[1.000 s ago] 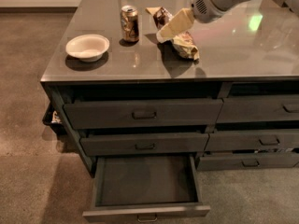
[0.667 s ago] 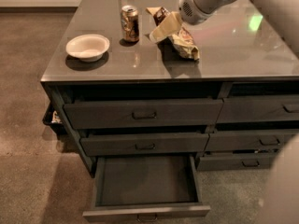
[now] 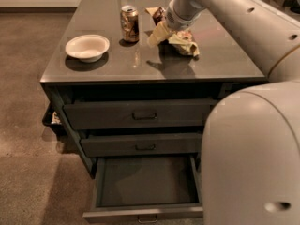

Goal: Place brown chip bag into bottom drawer

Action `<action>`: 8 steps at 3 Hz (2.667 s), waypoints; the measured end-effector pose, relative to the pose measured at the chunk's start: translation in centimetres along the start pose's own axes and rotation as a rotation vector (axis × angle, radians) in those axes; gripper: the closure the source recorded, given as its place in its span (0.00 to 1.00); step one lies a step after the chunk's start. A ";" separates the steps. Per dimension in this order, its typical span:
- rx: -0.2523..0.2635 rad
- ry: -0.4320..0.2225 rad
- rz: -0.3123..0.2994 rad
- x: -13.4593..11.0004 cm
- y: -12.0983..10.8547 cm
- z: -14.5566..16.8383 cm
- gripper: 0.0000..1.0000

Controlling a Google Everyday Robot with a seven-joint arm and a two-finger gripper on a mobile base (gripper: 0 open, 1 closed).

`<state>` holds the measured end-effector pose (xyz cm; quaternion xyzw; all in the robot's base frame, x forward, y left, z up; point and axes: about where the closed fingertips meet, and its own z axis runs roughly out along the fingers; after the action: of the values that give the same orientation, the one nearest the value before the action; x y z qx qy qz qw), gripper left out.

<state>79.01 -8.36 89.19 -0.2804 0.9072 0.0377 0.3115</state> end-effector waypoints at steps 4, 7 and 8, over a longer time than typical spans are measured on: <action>0.088 0.019 0.001 -1.0 -1.0 0.8 1.00; 0.173 -0.082 0.250 3.8 -8.6 -10.1 1.00; 0.160 -0.138 0.263 5.6 -9.8 -14.2 1.00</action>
Offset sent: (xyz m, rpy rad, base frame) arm 0.0309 0.0129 -0.0149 -0.0862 0.0043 -0.0419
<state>72.89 -22.81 98.31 -0.1304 0.9126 0.0252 0.3868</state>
